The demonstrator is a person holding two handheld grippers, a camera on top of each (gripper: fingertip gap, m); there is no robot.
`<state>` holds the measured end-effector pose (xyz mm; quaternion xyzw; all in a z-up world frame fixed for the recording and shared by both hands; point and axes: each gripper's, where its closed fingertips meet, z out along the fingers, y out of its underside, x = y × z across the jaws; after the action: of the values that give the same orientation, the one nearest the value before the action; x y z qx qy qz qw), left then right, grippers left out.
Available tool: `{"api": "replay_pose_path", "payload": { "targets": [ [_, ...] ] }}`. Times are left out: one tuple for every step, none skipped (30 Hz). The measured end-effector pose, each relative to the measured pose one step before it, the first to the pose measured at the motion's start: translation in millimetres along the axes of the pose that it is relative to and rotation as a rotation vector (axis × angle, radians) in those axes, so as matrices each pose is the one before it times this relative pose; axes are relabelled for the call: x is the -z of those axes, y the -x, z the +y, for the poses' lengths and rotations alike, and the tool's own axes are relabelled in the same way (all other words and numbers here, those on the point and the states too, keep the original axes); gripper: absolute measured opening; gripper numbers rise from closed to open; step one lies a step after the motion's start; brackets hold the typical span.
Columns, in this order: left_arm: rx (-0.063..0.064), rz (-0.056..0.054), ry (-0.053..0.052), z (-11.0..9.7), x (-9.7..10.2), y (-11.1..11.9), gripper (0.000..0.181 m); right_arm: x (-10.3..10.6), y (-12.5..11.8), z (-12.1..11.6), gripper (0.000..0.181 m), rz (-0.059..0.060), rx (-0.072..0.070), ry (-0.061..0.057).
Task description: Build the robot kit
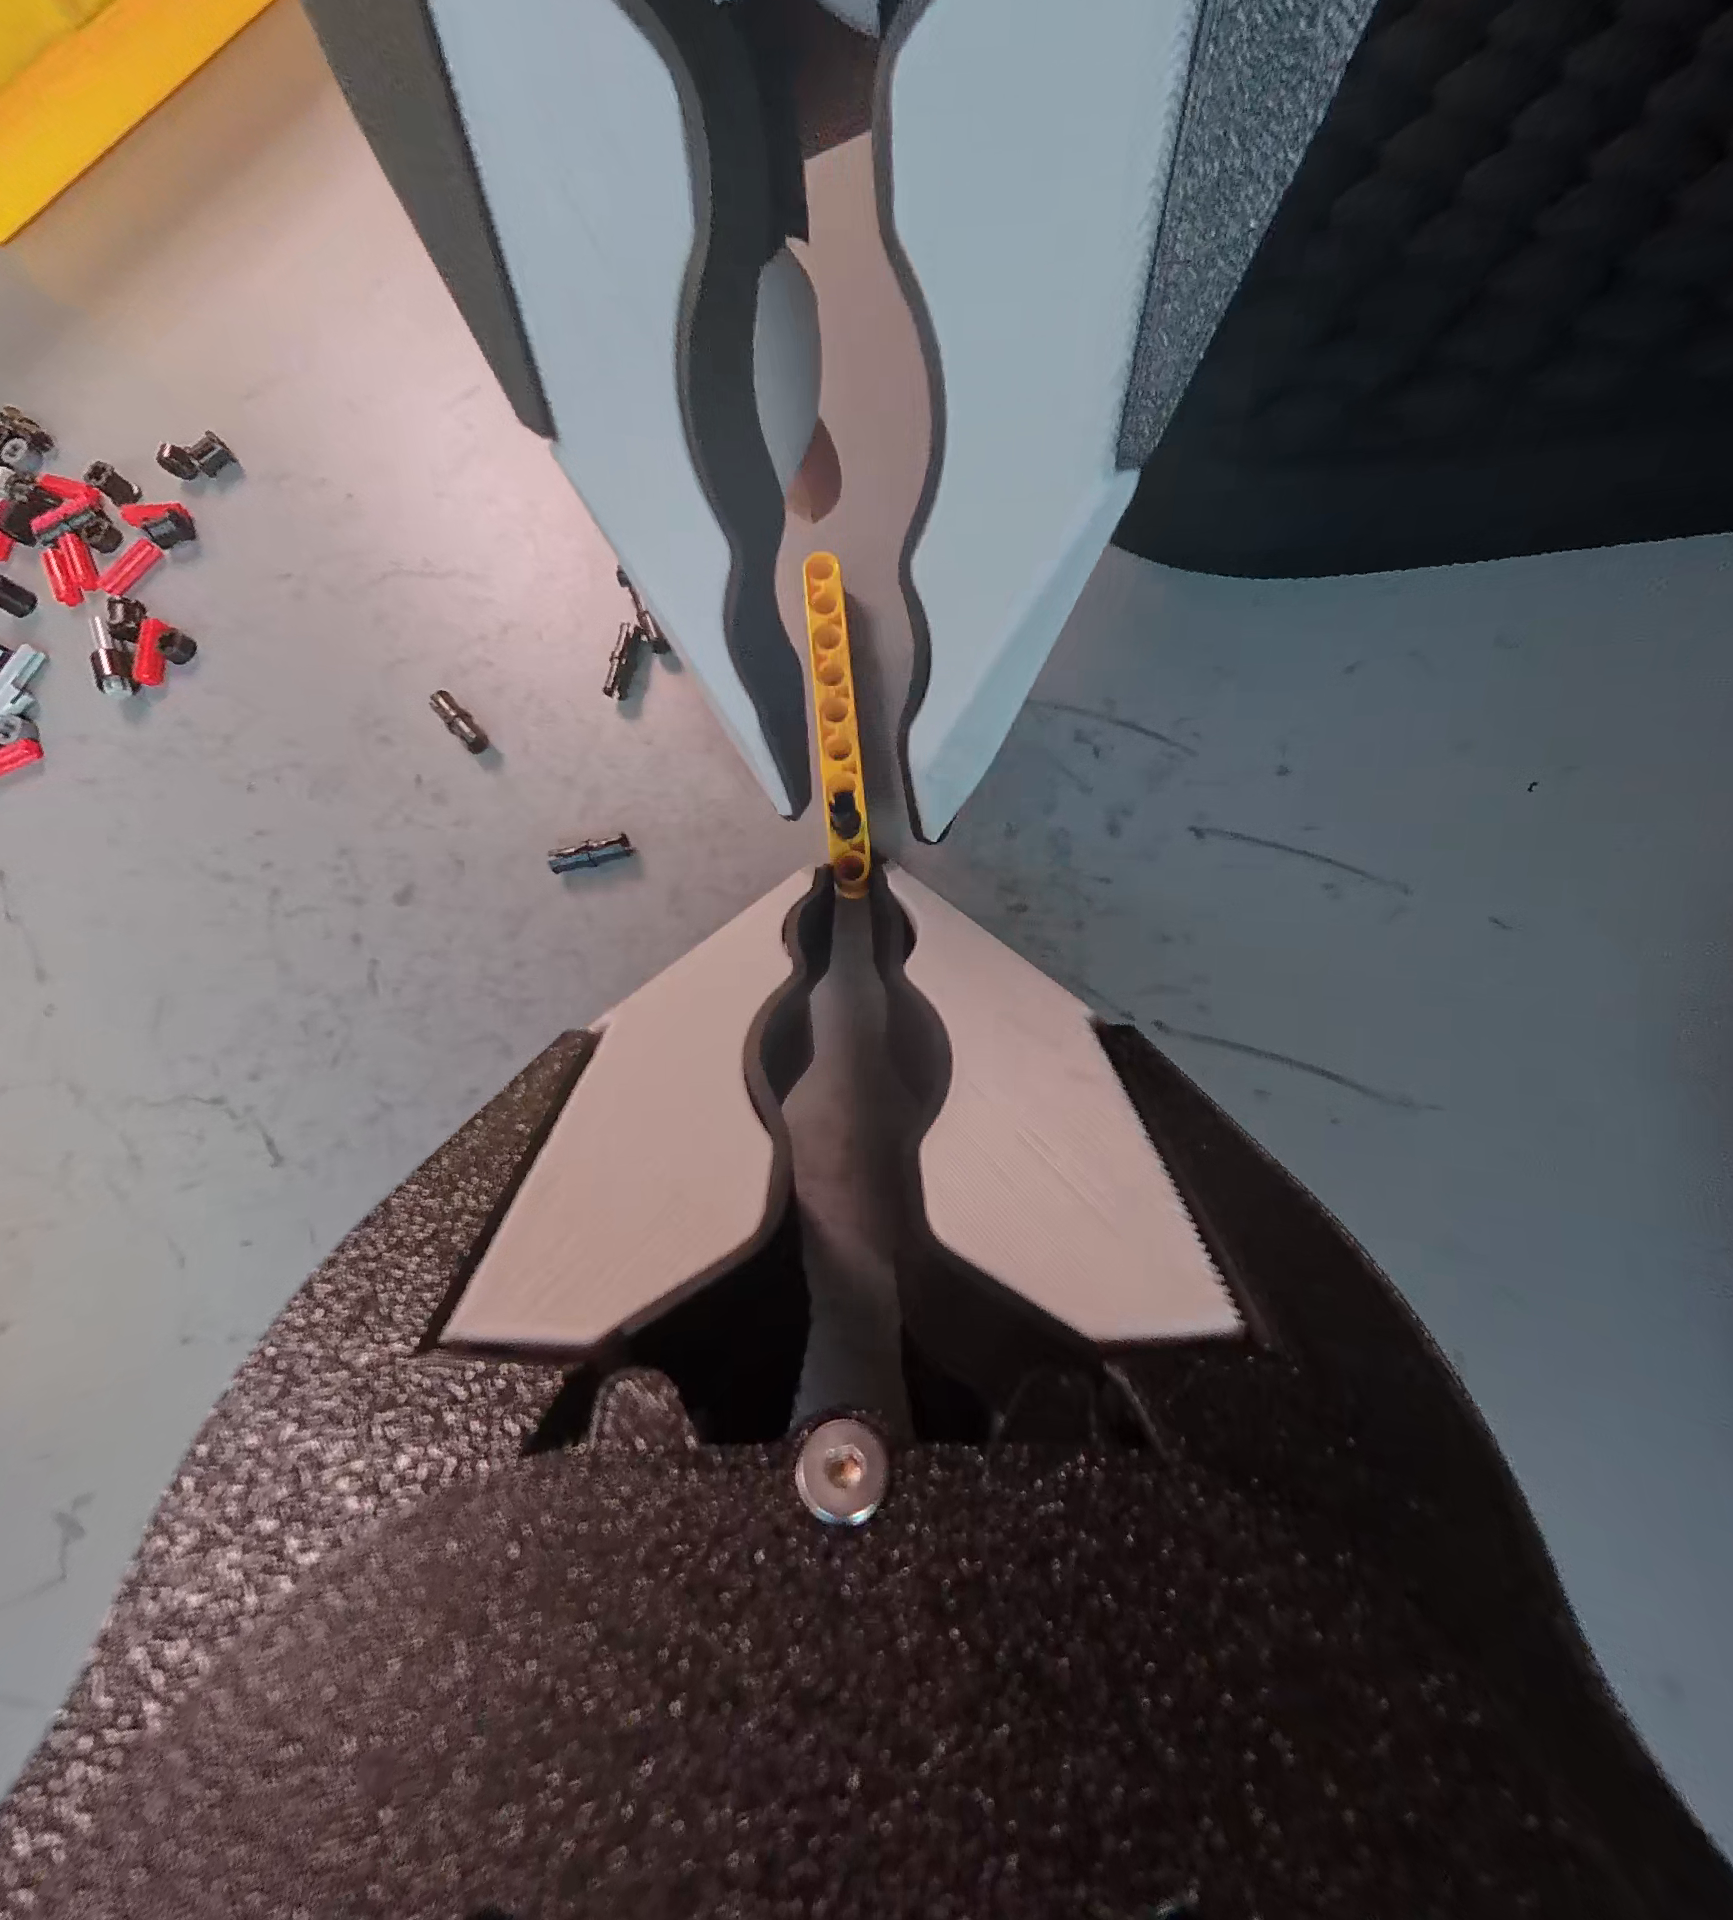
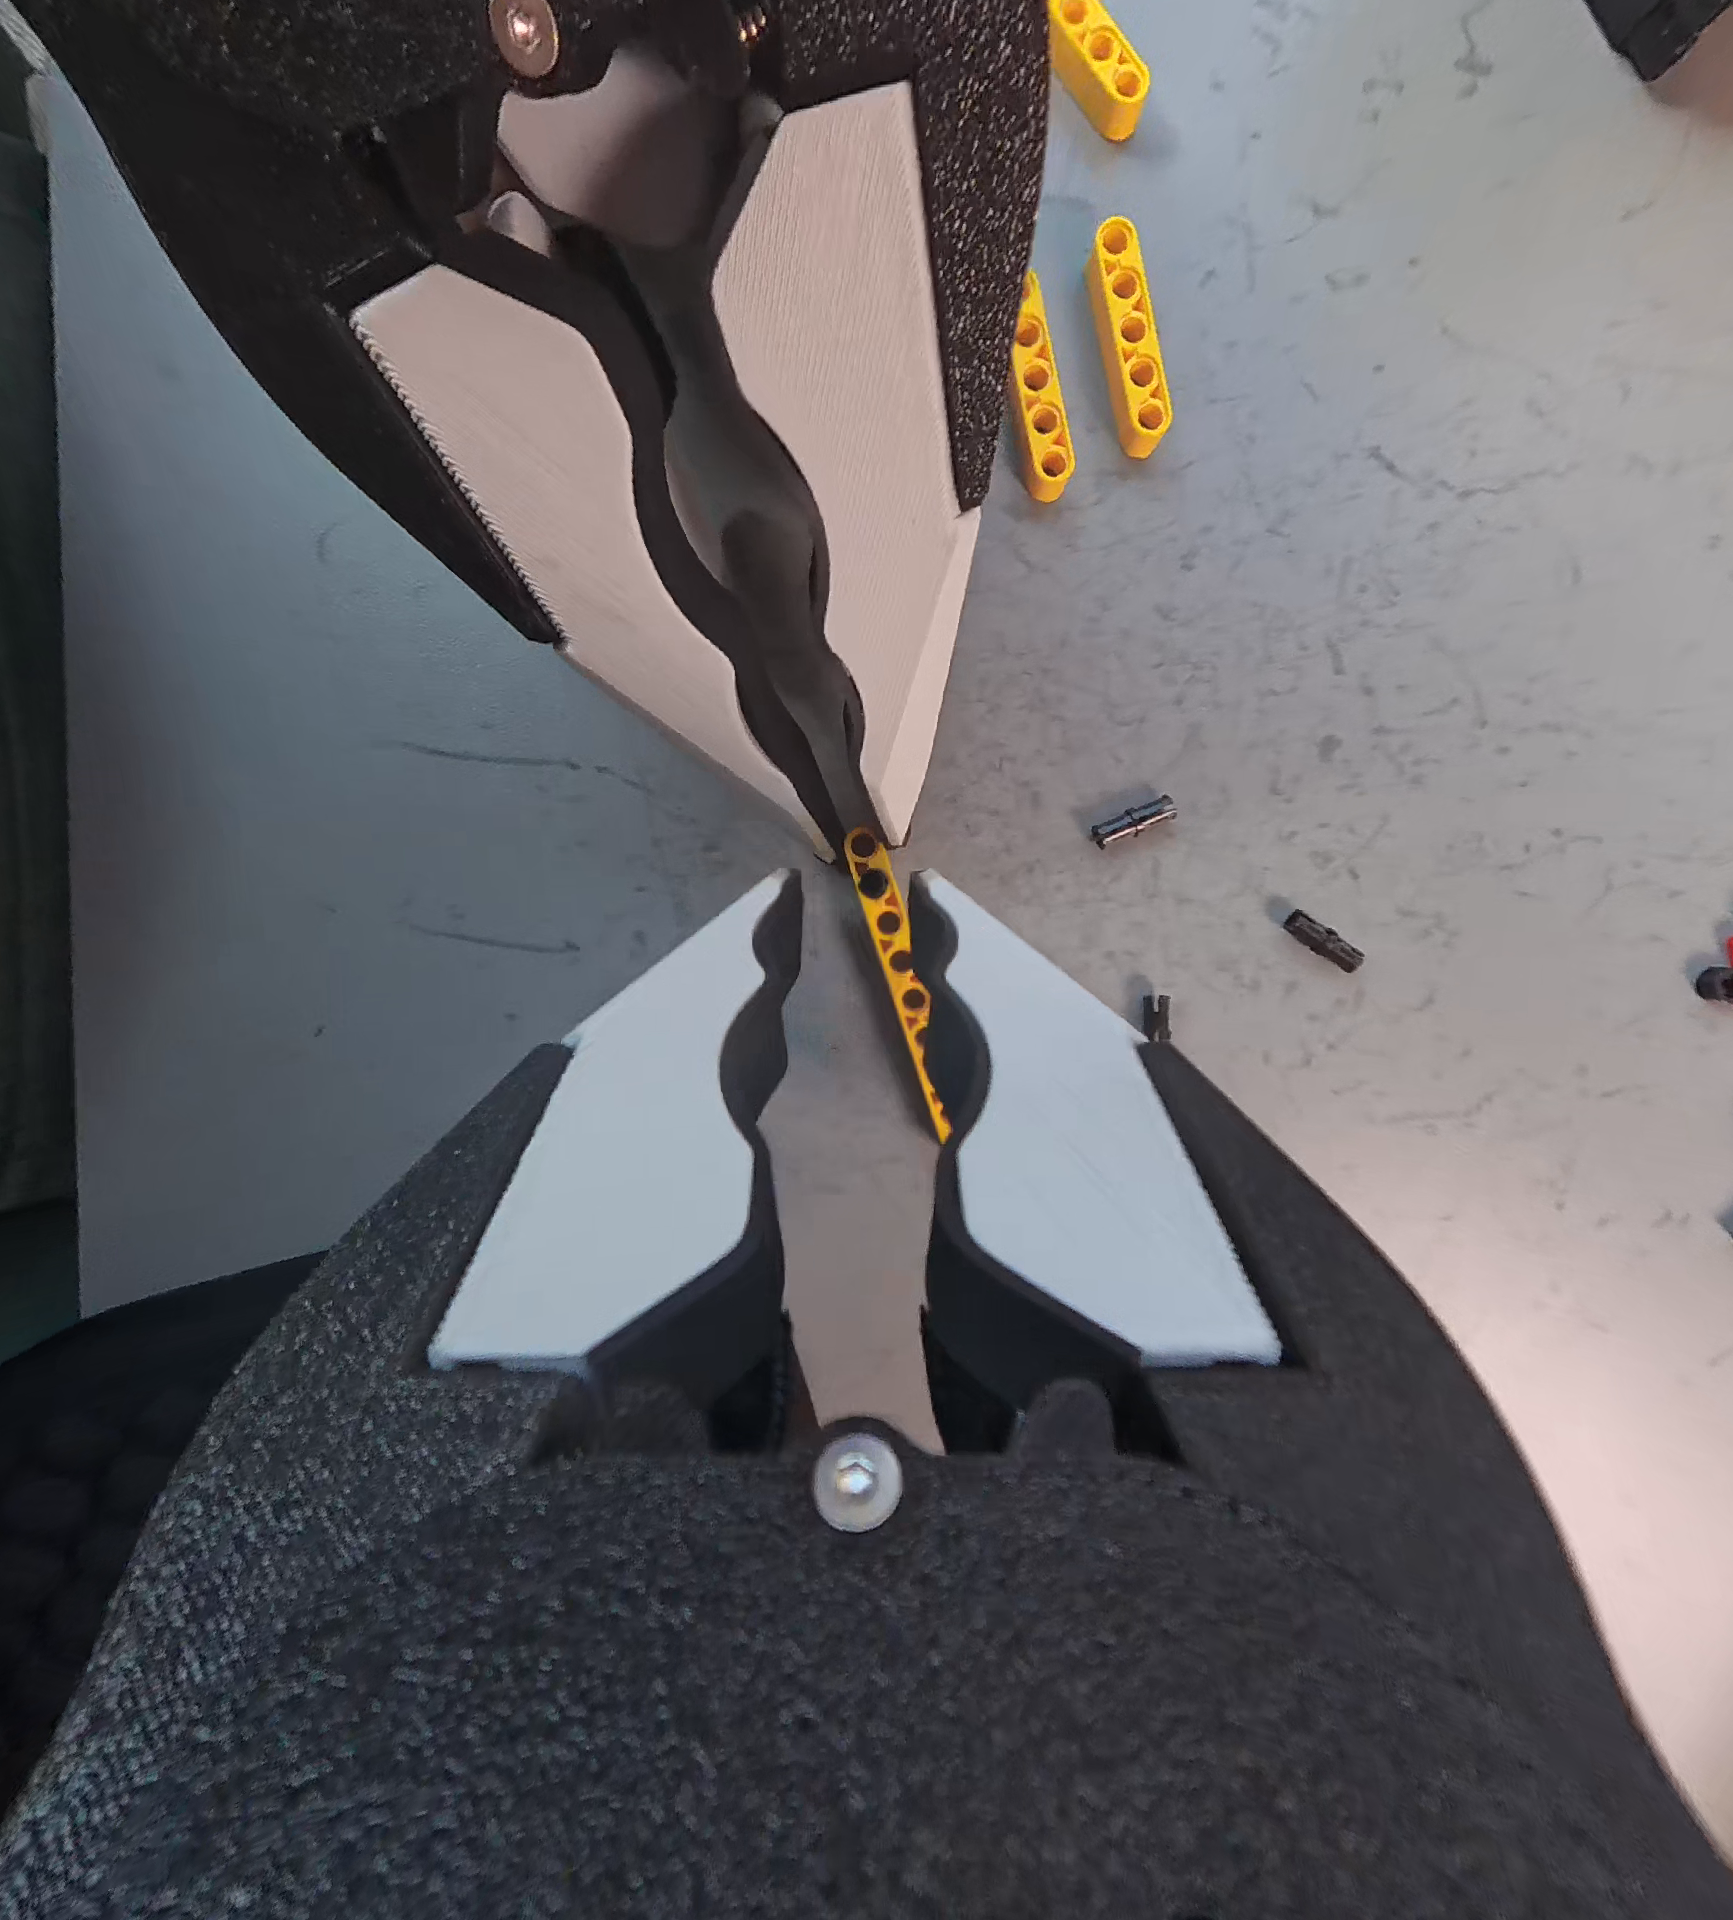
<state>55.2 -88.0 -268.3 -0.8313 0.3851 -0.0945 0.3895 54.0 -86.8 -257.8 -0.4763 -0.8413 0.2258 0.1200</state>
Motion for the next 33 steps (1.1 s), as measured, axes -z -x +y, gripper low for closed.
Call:
{"api": "replay_pose_path", "payload": {
  "targets": [
    [-0.0006,-0.0006,-0.0001,-0.01,-0.11,-0.09,0.006,1.85,-1.66,-1.8,0.017,0.0104,0.0001,-0.0103],
    [0.0,0.0001,-0.0001,-0.01,-0.01,-0.01,0.006,1.66,-2.0,-1.5,0.012,0.0126,0.0043,-0.0073],
    [0.0009,0.0009,0.0,0.0,0.1,0.03,0.006,0.82,-0.77,-0.41,0.009,0.0021,0.0001,-0.0021],
    [0.0017,0.0015,0.0,-0.01,-0.08,0.02,0.006,-0.44,1.26,1.61,0.006,-0.0109,-0.0016,0.0104],
    [0.001,0.001,-0.0001,0.06,0.03,0.0,0.006,-1.03,1.24,2.02,0.006,-0.0066,0.0042,0.0124],
    [-0.0005,-0.0001,0.0,-0.06,-0.05,-0.03,0.006,-0.81,-0.27,-0.5,0.005,0.0058,0.0042,-0.0043],
    [-0.0004,-0.0002,-0.0001,0.03,0.05,-0.03,0.006,-0.48,-0.41,-0.47,0.004,0.0025,-0.0032,-0.0023],
    [0.0005,0.0002,0.0001,0.03,0.0,0.07,0.006,-0.07,-0.12,0.11,0.004,-0.0019,-0.003,0.0018],
    [0.0007,0.0006,0.0002,-0.01,-0.04,-0.06,0.006,-0.06,-0.19,0.13,0.004,-0.0026,-0.0039,0.0019],
    [0.0008,0.0008,0.0,0.02,-0.01,-0.02,0.006,0.02,0.11,0.05,0.004,-0.0025,-0.0052,0.0018],
    [-0.0001,0.0003,0.0,0.06,0.05,0.03,0.006,0.14,-0.03,-0.38,0.006,-0.001,-0.0035,-0.001],
    [0.0001,0.0002,0.0,-0.04,-0.06,0.04,0.006,0.34,0.15,-0.88,0.009,-0.0016,-0.0015,-0.0031],
    [0.0003,0.0004,-0.0001,-0.01,-0.01,-0.07,0.006,0.26,0.96,-0.77,0.008,-0.006,0.0013,-0.0005],
    [-0.0003,0.0008,-0.0002,-0.05,0.1,0.0,0.006,-0.3,-0.26,0.17,0.005,0.0038,0.0062,0.0049],
    [0.0003,0.0007,0.0001,0.03,-0.01,0.02,0.006,-0.23,-0.83,0.04,0.004,0.0056,0.0116,0.0025],
    [-0.0003,0.0006,-0.0001,0.07,-0.09,0.07,0.006,-0.09,0.11,0.08,0.004,-0.0057,-0.003,0.0034],
    [-0.0011,-0.0002,0.0,-0.02,0.01,-0.04,0.006,-0.07,0.07,0.07,0.003,-0.009,-0.0066,0.0027],
    [-0.0006,0.0001,0.0003,0.04,0.02,0.03,0.006,-0.34,-0.23,0.18,0.003,-0.0078,-0.007,0.0042],
    [0.0001,0.0014,0.0001,-0.01,-0.06,0.0,0.006,-1.32,-0.31,1.09,0.003,0.0011,0.0088,0.0152],
    [0.0003,0.0029,-0.0002,0.06,0.01,-0.08,0.006,-1.33,0.1,0.84,0.002,0.0031,0.0236,0.0226],
    [0.0012,0.0038,-0.0005,-0.02,0.04,0.03,0.006,-0.13,0.03,0.35,0.003,-0.0037,0.014,0.019],
    [0.0011,0.0038,-0.0004,0.01,-0.06,-0.05,0.006,-0.29,0.22,0.37,0.003,-0.0123,-0.0032,0.0132],
    [0.0001,0.0026,-0.0003,-0.13,-0.03,0.0,0.006,-0.13,0.13,0.39,0.003,-0.0166,-0.0116,0.0053],
    [-0.0019,0.001,-0.0003,0.05,0.08,-0.02,0.006,-0.05,0.22,0.11,0.003,-0.0144,-0.0081,-0.001],
    [-0.0007,0.0008,-0.0002,0.03,0.03,0.01,0.006,-0.13,0.16,-0.05,0.003,-0.0116,-0.0077,-0.0045],
    [-0.0001,0.0012,-0.0001,0.04,0.04,-0.09,0.006,-0.06,0.13,-0.13,0.003,-0.0082,-0.0109,-0.0068],
    [-0.0008,0.0021,-0.0003,0.09,0.07,0.04,0.006,-0.1,-0.02,-0.37,0.003,-0.0027,-0.0112,-0.0096],
    [-0.0007,0.0039,-0.0005,0.12,0.21,0.07,0.006,-0.03,0.14,-0.52,0.003,0.0027,-0.0113,-0.0133],
    [-0.0015,0.0054,-0.0009,0.37,0.3,0.31,0.007,0.05,-0.02,-0.86,0.004,0.0051,-0.0116,-0.0203],
    [0.0044,0.0083,-0.0008,0.34,0.41,0.34,0.007,0.06,-0.15,-0.75,0.004,0.0052,-0.0092,-0.0245],
    [0.0079,0.0103,-0.0005,0.33,0.45,0.47,0.007,0.14,-0.24,-0.94,0.004,0.0046,-0.0008,-0.0259],
    [0.0014,0.0089,-0.0006,0.74,0.7,0.72,0.006,-0.22,0.18,-0.35,0.006,0.0023,0.0058,-0.0229],
    [-0.0016,0.0037,-0.0003,1.19,1.03,1.55,0.006,-0.16,0.28,-0.71,0.012,0.0003,0.0042,-0.0251]
  ]
}}
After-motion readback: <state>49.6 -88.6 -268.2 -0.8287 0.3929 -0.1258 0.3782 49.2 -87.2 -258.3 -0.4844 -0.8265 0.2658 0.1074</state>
